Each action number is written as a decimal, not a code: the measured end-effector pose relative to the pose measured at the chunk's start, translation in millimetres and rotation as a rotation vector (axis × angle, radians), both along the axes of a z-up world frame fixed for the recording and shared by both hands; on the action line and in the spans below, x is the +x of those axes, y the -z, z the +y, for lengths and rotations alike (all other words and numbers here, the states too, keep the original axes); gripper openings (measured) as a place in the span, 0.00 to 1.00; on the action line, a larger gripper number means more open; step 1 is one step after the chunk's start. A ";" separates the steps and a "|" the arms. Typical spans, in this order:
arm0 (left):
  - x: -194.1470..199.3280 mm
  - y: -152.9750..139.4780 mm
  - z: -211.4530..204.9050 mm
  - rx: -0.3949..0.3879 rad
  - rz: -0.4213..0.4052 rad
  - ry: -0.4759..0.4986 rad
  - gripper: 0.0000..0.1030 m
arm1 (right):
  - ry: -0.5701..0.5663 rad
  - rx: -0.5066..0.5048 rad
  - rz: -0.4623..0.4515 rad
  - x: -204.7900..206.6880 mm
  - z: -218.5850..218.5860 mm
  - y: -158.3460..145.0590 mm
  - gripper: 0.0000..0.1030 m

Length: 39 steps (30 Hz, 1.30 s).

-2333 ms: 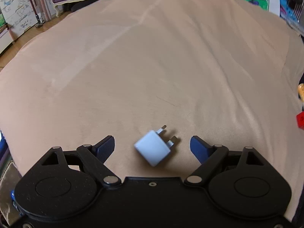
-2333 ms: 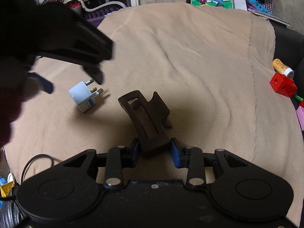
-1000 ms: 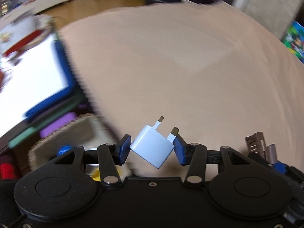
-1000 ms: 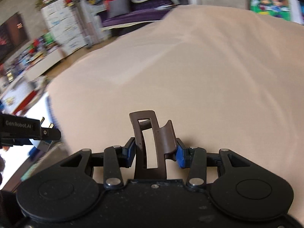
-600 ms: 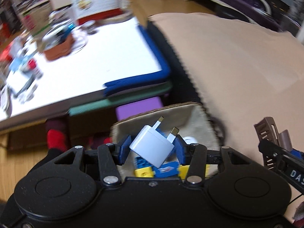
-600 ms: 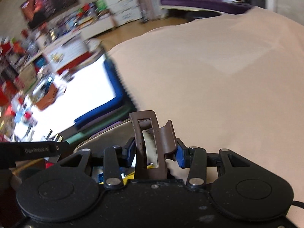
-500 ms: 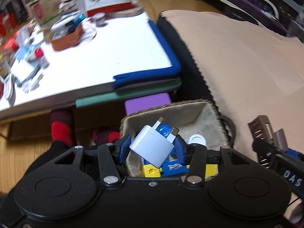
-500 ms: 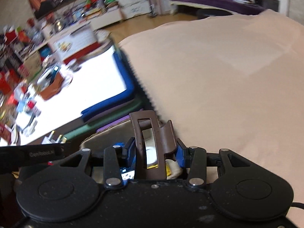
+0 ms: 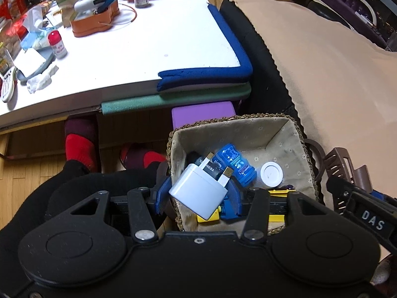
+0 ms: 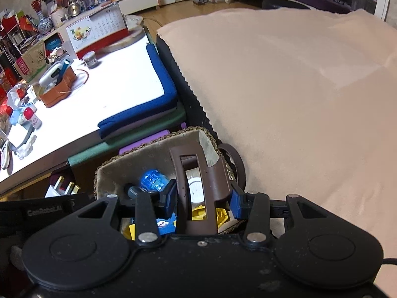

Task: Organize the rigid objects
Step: 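Carry the plug adapter and brown clip over the basket with both tools, then open both tools to drop the plug adapter and clip into the basket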

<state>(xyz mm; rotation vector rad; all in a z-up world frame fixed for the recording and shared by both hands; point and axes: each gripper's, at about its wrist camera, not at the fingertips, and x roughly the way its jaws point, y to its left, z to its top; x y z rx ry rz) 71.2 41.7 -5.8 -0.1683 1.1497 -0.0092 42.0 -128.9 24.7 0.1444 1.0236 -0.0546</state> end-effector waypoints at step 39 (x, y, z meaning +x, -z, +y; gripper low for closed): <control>-12.3 -8.9 -1.8 0.078 -0.058 0.002 0.72 | 0.023 -0.104 -0.015 -1.7 10.3 15.5 0.64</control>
